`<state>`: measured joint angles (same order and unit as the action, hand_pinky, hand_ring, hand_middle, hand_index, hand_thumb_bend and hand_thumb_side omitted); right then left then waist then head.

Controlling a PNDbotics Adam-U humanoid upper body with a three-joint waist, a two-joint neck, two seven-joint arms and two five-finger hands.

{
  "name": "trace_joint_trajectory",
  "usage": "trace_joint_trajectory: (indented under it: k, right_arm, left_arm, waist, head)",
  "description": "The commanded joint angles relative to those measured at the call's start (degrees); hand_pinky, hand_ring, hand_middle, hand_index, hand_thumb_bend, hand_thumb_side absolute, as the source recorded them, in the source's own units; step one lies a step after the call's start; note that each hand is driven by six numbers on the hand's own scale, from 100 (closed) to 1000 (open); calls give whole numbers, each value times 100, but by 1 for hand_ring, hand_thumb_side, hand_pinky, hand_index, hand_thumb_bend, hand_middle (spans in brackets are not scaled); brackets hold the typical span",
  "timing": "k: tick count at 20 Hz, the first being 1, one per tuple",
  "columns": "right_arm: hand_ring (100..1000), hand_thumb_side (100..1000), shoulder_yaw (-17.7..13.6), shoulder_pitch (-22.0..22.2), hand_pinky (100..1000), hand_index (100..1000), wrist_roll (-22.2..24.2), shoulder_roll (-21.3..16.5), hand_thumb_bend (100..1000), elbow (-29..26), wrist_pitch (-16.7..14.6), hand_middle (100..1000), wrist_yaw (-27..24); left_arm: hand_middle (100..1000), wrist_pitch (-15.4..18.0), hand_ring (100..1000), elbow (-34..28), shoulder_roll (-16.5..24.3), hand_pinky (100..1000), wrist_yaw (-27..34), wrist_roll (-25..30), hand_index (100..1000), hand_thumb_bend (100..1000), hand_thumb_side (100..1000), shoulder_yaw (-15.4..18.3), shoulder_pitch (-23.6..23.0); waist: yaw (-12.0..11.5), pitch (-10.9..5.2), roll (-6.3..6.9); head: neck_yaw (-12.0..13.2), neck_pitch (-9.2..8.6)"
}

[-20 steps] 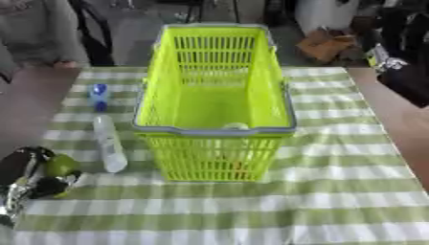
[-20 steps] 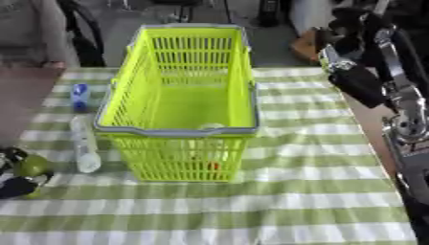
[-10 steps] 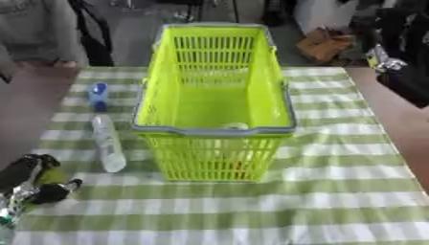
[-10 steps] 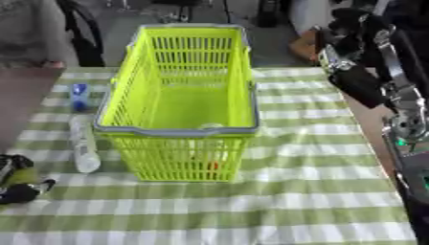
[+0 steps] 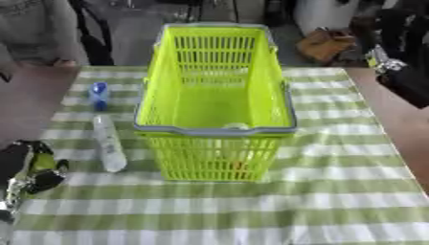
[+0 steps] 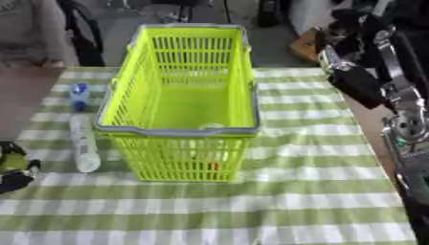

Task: Pick up objects on the table and place them in the box.

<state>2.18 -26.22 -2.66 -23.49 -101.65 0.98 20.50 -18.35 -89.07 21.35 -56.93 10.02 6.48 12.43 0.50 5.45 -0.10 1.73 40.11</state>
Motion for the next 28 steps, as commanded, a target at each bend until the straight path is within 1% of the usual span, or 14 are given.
trace_joint_trajectory:
  k: [1,2,7,10,12,15,17,18,19,23,25,26,27,28]
  right_arm:
    - [566,605,-33,-80,614,859,12,-75,300,-38,-4,712,-49]
    - [566,609,-24,-76,614,859,19,-70,299,-32,-6,712,-51]
    - [566,605,-3,-65,614,859,39,-62,300,-13,-13,713,-60]
    - [566,605,29,-81,614,860,67,-52,300,-13,-25,713,-66]
    - [566,605,60,-113,614,860,96,-42,300,-17,-38,713,-70]
    - [566,605,104,-165,614,860,138,-35,301,-23,-52,713,-73]
    - [566,605,135,-200,614,860,168,-31,301,-27,-62,713,-76]
    - [566,607,148,-215,614,860,181,-29,301,-29,-67,713,-78]
    - [566,607,161,-228,614,860,196,-28,301,-31,-73,713,-80]
    - [566,606,190,-252,614,860,230,-25,302,-31,-87,713,-91]
    - [566,606,193,-253,614,860,236,-22,302,-29,-91,713,-94]
    - [566,606,194,-254,614,860,238,-21,301,-29,-92,713,-95]
    - [566,606,192,-252,614,860,238,-18,301,-28,-92,713,-95]
    - [566,606,189,-250,613,860,237,-18,301,-27,-91,713,-95]
  left_arm:
    - [443,4,505,-418,311,100,258,34,666,100,195,9,329]
    - [445,52,508,-523,376,100,416,62,679,100,219,-39,549]
    - [439,55,508,-724,580,100,1458,-82,677,100,222,-135,1539]
    - [446,40,513,-525,564,100,1968,-290,685,100,217,-288,2215]
    - [451,130,514,-253,556,100,2106,-375,686,100,205,-508,2670]
    - [462,430,525,183,506,100,2128,-349,688,116,201,-851,3181]
    - [470,722,532,485,433,100,2167,-271,689,142,193,-1083,3463]
    - [484,862,534,641,406,100,2097,-224,687,232,192,-1198,3576]
    - [484,1023,534,799,374,100,1976,-156,687,232,192,-1322,3684]
    - [511,1703,541,1423,210,100,1476,85,693,290,191,-1794,3952]
    - [519,1964,547,1636,159,100,1310,92,698,303,198,-1874,3993]
    - [705,2107,759,1664,149,487,1207,99,819,739,535,-1944,3991]
    - [705,2305,759,1622,147,487,994,107,819,739,535,-2025,3954]
    - [778,2440,860,1580,140,710,813,68,852,852,648,-2037,3932]
  waist:
    - [1,-91,8]
    - [9,-104,9]
    - [49,-144,2]
    - [117,-151,24]
    - [187,-139,48]
    - [304,-117,85]
    - [392,-103,113]
    - [432,-99,125]
    - [466,-96,134]
    - [562,-97,160]
    - [574,-100,162]
    - [582,-98,161]
    - [585,-97,157]
    - [585,-96,153]
  head:
    - [4,-40]
    - [13,-34]
    - [40,-20]
    - [95,-19]
    - [140,-30]
    - [211,-45]
    - [268,-61]
    - [285,-62]
    - [293,-59]
    - [273,-59]
    - [270,-63]
    - [270,-74]
    - [264,-85]
    - [257,-89]
